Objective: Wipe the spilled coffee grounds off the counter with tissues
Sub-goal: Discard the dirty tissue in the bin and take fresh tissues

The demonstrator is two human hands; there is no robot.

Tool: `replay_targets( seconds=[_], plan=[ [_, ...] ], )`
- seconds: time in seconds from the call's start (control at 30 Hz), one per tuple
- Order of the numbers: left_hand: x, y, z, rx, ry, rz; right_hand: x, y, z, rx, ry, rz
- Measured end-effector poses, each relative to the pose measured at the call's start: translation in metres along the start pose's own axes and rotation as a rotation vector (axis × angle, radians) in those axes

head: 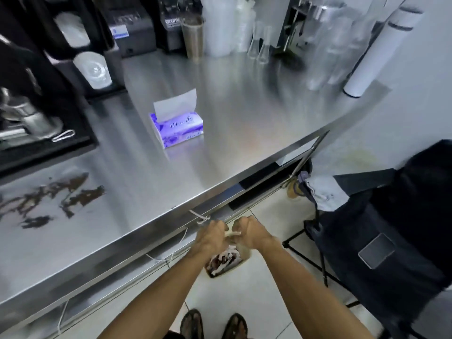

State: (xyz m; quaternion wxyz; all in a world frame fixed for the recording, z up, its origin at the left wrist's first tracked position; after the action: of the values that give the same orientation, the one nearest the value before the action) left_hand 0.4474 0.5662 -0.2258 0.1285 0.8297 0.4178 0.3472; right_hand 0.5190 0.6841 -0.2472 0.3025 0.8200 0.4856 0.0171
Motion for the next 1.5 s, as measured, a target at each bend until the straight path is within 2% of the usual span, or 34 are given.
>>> replay_targets(
  seconds=[0.2,0.37,0.53,0.77,0.87,0.97,1.13,1.37,1.5],
  plan=[
    [0.062,0.049,-0.101,0.098,-0.069,0.060,-0.044,0.053,-0.134,0.062,0.106,-0.125],
    [0.082,0.070,-0.156,0.167,0.028,0.063,-0.071,0.060,-0.205,0.116,0.210,-0.182],
    [0.073,0.078,-0.206,0.314,0.108,0.055,-0.107,0.054,-0.251,0.252,0.188,-0.239],
    [0.029,0.065,-0.266,0.521,0.222,-0.069,-0.161,0.029,-0.286,0.465,0.210,-0.318],
    [0.012,0.050,-0.281,0.499,0.297,-0.134,-0.182,0.015,-0.300,0.531,0.265,-0.335],
    [0.000,0.032,-0.292,0.458,0.250,-0.120,-0.200,-0.006,-0.306,0.567,0.352,-0.365],
    [-0.019,0.001,-0.300,0.305,0.255,-0.023,-0.216,-0.035,-0.303,0.493,0.458,-0.364],
    [-0.047,-0.007,-0.306,0.318,0.321,0.099,-0.233,-0.042,-0.315,0.477,0.294,-0.440],
    [-0.060,0.004,-0.311,0.335,0.326,0.095,-0.246,-0.036,-0.328,0.467,0.188,-0.485]
  ],
)
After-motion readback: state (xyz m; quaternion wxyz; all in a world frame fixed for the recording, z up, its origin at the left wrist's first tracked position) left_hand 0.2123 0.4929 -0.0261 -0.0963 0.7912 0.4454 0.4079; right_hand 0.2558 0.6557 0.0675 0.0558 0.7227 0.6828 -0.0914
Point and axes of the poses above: each hand's wrist, its own y-axis away from the middle knuckle, its own z-axis out of the palm, x = y × z, the point moved 2 cm from there along -y, towards the middle knuckle, and after that the axes turned 10 degrees about y, right-handed, at the moved point
